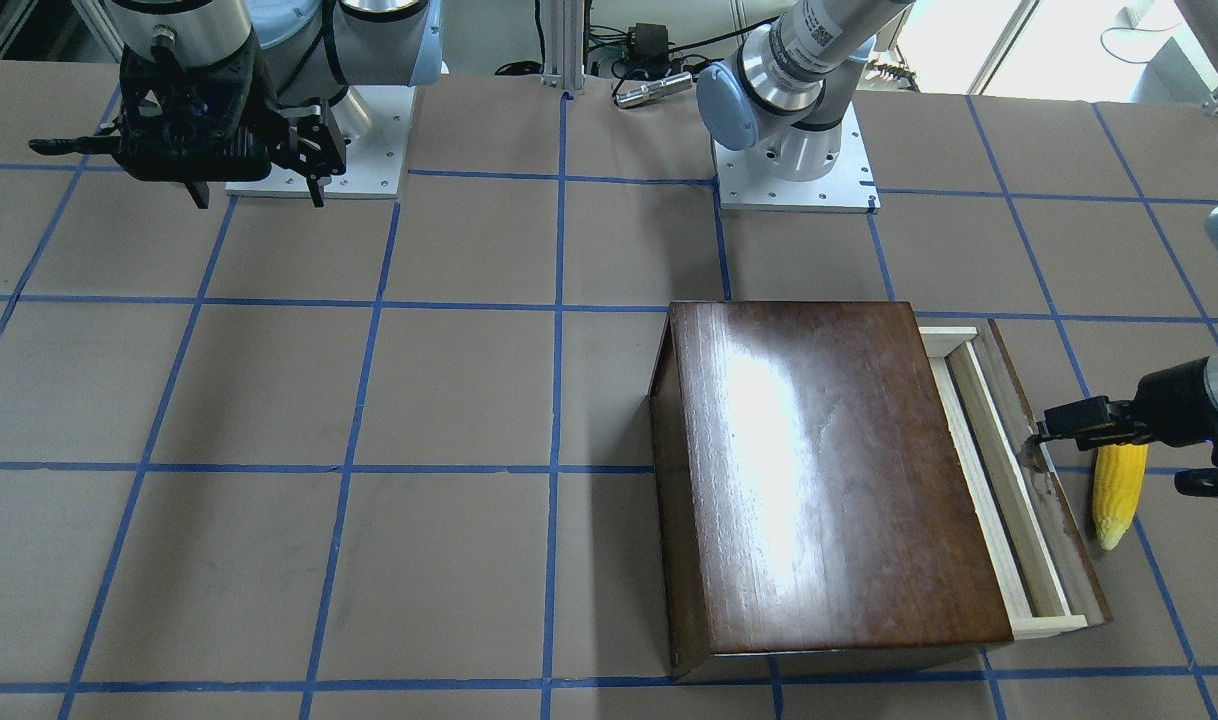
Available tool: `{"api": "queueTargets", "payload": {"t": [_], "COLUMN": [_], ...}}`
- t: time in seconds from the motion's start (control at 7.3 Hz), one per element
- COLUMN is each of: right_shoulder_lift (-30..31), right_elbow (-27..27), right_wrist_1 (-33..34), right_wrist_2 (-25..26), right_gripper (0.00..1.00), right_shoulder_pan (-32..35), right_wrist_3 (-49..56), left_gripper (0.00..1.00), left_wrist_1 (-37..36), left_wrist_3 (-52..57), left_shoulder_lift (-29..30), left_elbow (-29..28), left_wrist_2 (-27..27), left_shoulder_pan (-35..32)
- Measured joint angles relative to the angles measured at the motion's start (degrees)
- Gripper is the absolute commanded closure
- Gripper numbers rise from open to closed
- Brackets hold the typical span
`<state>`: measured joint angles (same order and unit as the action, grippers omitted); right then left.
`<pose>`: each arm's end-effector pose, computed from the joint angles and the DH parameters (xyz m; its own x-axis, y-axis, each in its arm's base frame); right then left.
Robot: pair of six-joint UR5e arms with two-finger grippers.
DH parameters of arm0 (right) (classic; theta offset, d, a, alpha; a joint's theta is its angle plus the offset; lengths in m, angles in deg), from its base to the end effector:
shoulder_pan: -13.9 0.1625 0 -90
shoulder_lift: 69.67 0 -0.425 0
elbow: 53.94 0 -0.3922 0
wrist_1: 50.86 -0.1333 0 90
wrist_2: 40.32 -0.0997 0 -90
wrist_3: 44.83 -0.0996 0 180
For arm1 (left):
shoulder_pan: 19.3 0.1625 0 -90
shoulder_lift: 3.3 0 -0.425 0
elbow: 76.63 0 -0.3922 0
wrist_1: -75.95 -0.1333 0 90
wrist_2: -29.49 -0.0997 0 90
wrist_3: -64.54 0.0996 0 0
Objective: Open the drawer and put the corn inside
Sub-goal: 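Pull the drawer outward with the left gripper, then release the handle and lower the left gripper over the yellow corn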
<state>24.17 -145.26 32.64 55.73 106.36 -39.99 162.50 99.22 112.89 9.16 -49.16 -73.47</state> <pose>0.1423 -0.4503 0.4981 -0.9860 -0.1339 0.0989 -0.1265 0.9889 0.0780 0.2359 -0.5879 0.2728 -0.9394 -0.0763 0.3343 -0.0250 0.9876 0.1552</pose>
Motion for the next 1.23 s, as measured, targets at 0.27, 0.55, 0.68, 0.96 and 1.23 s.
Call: {"api": "queueTargets", "payload": {"t": [0.27,0.55,0.68,0.96,1.23], "right_shoulder_lift": [0.0,0.0,0.0,0.0,0.0], "right_elbow": [0.0,0.0,0.0,0.0,0.0], "right_wrist_1": [0.0,0.0,0.0,0.0,0.0], "right_wrist_2": [0.0,0.0,0.0,0.0,0.0], "right_gripper": [0.00,0.00,0.00,0.00,0.00], "right_shoulder_pan": [0.0,0.0,0.0,0.0,0.0], "right_wrist_3": [0.0,0.0,0.0,0.0,0.0], "left_gripper": [0.00,0.00,0.00,0.00,0.00], "left_wrist_1": [0.0,0.1,0.2,0.2,0.3], "left_wrist_3": [0.8,1.0,1.1,1.1,0.7], "left_shoulder_lift": [0.1,0.1,0.1,0.2,-0.2], "left_elbow": [-0.4,-1.2,-1.4,-1.6,-2.1], "left_wrist_2": [-0.2,-0.6,-1.4,-2.1,-2.1], "left_shoulder_pan": [1.0,1.3,1.4,1.6,1.6]}}
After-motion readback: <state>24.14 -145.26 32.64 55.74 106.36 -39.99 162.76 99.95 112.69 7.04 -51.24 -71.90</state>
